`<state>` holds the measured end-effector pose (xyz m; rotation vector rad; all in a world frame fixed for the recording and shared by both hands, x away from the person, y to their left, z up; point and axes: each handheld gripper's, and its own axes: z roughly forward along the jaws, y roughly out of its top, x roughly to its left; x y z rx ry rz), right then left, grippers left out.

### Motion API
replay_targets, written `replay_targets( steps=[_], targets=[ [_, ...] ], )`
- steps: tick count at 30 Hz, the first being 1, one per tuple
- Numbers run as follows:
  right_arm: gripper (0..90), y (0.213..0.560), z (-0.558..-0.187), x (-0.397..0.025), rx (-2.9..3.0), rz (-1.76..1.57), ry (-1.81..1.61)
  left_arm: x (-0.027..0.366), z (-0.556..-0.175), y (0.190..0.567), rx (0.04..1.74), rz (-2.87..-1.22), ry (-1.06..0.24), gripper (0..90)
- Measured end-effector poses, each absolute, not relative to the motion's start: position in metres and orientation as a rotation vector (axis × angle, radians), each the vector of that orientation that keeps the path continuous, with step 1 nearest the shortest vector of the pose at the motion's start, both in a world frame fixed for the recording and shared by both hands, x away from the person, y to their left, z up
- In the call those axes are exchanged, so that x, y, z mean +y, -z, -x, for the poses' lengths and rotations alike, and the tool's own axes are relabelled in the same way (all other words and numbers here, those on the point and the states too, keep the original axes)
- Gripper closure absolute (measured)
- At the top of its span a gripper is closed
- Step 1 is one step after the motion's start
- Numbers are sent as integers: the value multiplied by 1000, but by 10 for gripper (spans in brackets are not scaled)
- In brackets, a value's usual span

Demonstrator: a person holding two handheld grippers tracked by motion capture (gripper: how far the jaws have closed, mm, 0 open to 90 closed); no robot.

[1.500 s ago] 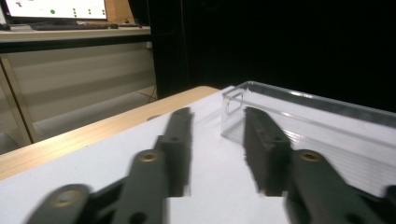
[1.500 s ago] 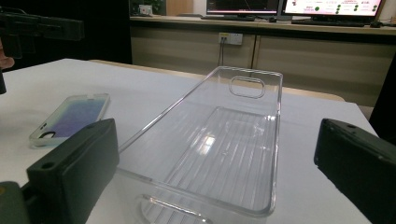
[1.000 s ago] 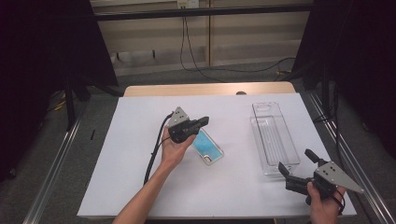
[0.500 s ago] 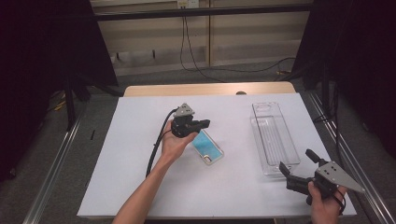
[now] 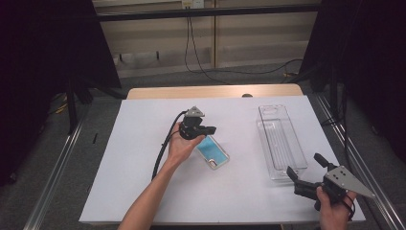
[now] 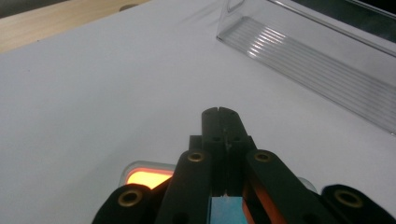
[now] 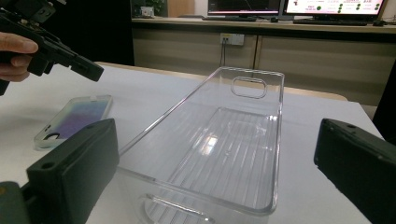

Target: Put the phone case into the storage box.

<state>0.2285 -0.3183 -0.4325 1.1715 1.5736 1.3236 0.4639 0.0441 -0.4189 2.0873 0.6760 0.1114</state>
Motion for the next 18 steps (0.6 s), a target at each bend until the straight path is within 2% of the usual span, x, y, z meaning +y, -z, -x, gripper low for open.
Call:
replay_targets(
  steps=[18],
  targets=[
    [0,432,-228,-318,1575,-1169,-1325,29,-480,429,737,-2192,-97,900]
  ],
)
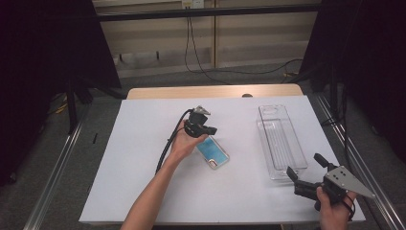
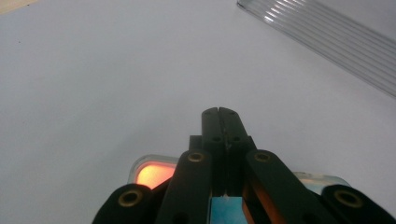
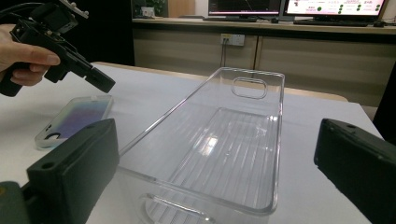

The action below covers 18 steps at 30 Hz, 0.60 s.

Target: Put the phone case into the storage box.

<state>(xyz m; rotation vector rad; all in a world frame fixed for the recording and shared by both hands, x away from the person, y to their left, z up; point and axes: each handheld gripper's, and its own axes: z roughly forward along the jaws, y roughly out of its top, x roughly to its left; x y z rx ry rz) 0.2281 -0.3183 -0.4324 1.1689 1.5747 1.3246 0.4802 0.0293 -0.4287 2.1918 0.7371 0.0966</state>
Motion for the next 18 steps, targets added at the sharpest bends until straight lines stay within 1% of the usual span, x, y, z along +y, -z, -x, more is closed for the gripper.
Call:
replay_targets(
  steps=[6,7,12,18],
  targets=[
    [0,432,-228,-319,1571,-1169,-1326,21,-489,433,750,-2231,-93,900],
    [0,432,-228,-319,1572,-1170,-1326,18,-490,435,739,-2264,-100,900],
    [0,432,-228,-319,1570,-1169,-1326,15,-490,442,756,-2277,-95,900],
    [0,432,-227,-319,1570,-1167,-1327,14,-491,447,759,-2302,-125,900]
  ],
)
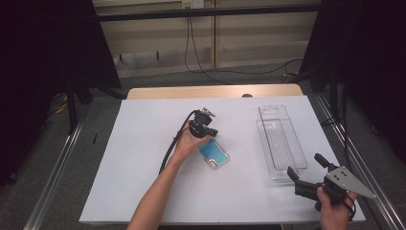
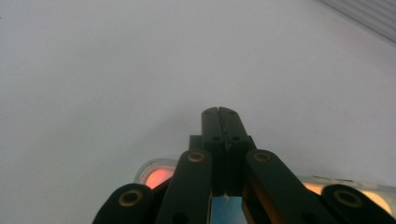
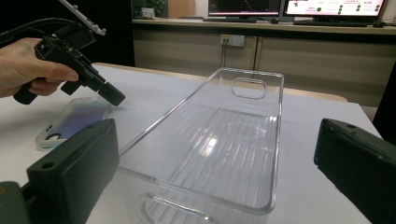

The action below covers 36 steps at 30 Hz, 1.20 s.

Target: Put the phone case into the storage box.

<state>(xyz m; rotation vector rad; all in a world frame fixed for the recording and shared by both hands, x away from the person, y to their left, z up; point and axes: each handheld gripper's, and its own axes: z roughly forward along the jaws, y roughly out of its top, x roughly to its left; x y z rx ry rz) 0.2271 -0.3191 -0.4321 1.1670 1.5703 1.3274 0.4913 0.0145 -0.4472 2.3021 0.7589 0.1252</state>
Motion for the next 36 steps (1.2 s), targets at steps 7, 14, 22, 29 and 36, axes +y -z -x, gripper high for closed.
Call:
replay_targets(
  steps=[7,14,22,29,36],
  targets=[
    [0,432,-227,-320,1571,-1167,-1327,14,-493,451,758,-2317,-136,900],
    [0,432,-227,-319,1571,-1169,-1325,14,-493,452,754,-2310,-140,900],
    [0,433,-227,-319,1571,-1175,-1324,14,-491,451,751,-2326,-149,900],
    [0,433,-227,-320,1571,-1175,-1321,15,-490,451,726,-2340,-162,900],
    [0,433,-227,-319,1569,-1177,-1324,17,-487,452,732,-2325,-166,900]
  ],
)
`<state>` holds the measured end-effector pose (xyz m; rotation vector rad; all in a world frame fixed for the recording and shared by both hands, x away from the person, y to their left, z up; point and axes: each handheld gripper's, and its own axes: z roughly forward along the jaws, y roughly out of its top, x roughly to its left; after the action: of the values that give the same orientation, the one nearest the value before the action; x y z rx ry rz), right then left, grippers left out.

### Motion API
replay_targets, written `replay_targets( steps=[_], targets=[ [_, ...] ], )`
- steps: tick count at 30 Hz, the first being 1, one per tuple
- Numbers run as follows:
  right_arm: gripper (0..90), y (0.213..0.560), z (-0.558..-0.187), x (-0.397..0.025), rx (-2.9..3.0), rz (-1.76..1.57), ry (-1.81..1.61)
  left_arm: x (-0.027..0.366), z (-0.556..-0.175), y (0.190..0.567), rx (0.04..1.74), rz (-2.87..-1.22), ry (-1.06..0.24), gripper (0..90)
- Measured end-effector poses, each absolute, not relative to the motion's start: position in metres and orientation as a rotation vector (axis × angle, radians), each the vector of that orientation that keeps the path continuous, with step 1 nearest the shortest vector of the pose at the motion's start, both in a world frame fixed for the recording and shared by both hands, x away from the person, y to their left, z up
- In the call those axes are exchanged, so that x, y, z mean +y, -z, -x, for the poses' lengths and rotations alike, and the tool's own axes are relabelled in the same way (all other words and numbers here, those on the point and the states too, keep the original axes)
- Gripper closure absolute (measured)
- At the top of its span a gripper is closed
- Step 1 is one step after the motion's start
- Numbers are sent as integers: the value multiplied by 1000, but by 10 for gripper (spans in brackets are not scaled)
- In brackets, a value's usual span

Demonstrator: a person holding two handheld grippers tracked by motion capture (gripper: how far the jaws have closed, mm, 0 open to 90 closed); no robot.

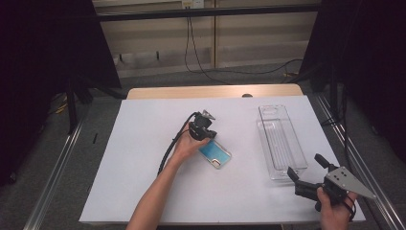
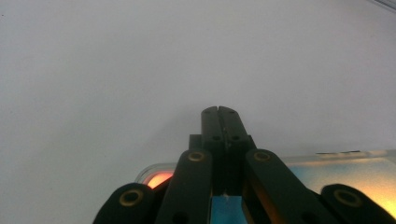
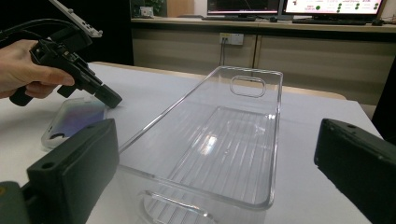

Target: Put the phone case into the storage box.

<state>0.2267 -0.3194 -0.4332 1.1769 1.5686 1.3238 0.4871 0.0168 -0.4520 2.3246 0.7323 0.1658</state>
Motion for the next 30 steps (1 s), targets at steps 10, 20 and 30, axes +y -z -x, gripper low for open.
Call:
replay_targets(
  steps=[10,20,30],
  targets=[
    [0,435,-226,-321,1572,-1184,-1317,22,-484,453,715,-2318,-168,900],
    [0,433,-224,-321,1563,-1184,-1319,28,-480,453,702,-2316,-177,900],
    [0,433,-224,-321,1561,-1180,-1325,34,-476,454,691,-2309,-175,900]
  ],
)
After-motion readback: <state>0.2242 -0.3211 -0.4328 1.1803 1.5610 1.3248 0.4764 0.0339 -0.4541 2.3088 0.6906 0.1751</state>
